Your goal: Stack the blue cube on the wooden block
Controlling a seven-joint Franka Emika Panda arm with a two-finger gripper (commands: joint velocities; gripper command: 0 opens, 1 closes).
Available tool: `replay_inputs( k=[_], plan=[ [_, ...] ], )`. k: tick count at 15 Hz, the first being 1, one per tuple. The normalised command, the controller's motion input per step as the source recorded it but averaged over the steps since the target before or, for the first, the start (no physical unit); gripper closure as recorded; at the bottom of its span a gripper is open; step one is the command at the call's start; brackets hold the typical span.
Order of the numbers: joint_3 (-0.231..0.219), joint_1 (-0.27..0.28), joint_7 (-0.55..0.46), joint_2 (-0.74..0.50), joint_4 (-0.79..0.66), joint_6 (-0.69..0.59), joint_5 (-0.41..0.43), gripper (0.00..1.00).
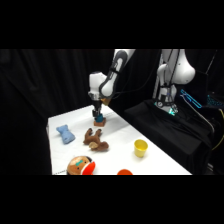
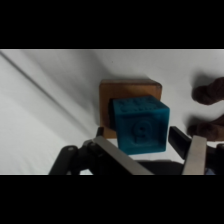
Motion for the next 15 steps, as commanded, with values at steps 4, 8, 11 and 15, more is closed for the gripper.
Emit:
replay_inputs(
  k=[4, 8, 11, 15],
  plan=[
    [-0.081, 0.085, 0.06, -0.39, -0.09, -0.22, -0.131, 0.00],
    [-0.105, 0.089, 0.07, -0.41, -0.03, -0.35, -0.208, 0.00],
    [-0.086, 0.084, 0.09, -0.32, 0.06, -0.43, -0.243, 0.00],
    [-0.042, 0.058, 0.06, -0.24, 0.12, -0.38, -0.164, 0.00]
  ],
)
